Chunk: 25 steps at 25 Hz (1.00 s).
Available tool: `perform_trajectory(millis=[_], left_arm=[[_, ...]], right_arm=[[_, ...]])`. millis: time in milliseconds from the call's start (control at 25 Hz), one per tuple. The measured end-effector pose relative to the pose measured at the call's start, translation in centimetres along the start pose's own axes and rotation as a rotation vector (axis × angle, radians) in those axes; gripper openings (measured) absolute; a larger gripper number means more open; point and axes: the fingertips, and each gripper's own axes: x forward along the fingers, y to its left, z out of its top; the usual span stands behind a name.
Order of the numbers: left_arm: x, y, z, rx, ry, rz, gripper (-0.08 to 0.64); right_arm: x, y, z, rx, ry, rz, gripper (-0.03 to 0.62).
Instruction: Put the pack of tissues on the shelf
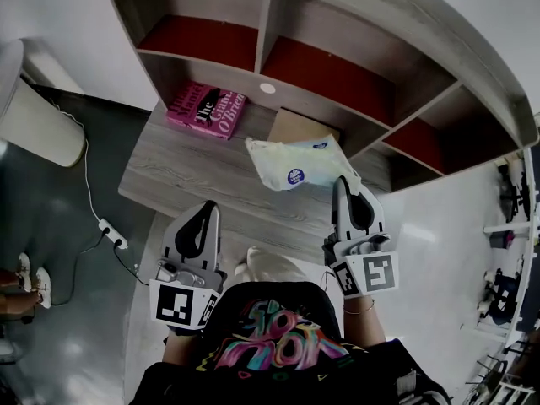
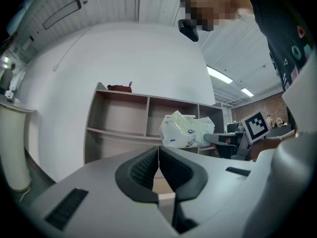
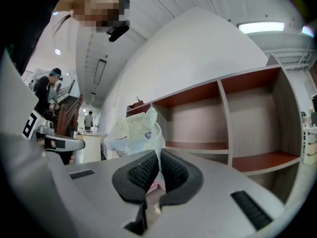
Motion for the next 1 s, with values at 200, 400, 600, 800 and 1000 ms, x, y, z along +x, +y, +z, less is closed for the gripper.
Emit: perform_trajectory(millis=[200,400,600,800,1000], left_arm=[[6.2,0.9,0.9,0.020,-0.020,-0.048,0.025],[9.9,1.0,1.9,0.034,-0.035,-0.083,0.025],[12.6,0.5,2.4,0.047,-0.034,-0.090,0.025],[14.3,0.0,2.5,0.049,-0.025,-0.119,0.025],[15.4,-0.5,2.7,0.054,-0.016,-0.175,0.025]], right_arm=[[3.9,-3.6,0.7,-0.004,-0.029,-0.036,0.018],[5.8,-5.9,1.7,-0.013,-0.050,-0.057,0.018],[6.6,-7.7,2.0,-0.006,-0.048,-0.052,0.018],[6.7,-8.8,2.2,0.003,-0.053,-0.074,0.018],[6.4,-9.0,2.1,0.023,-0.054,-0.117,0.018]])
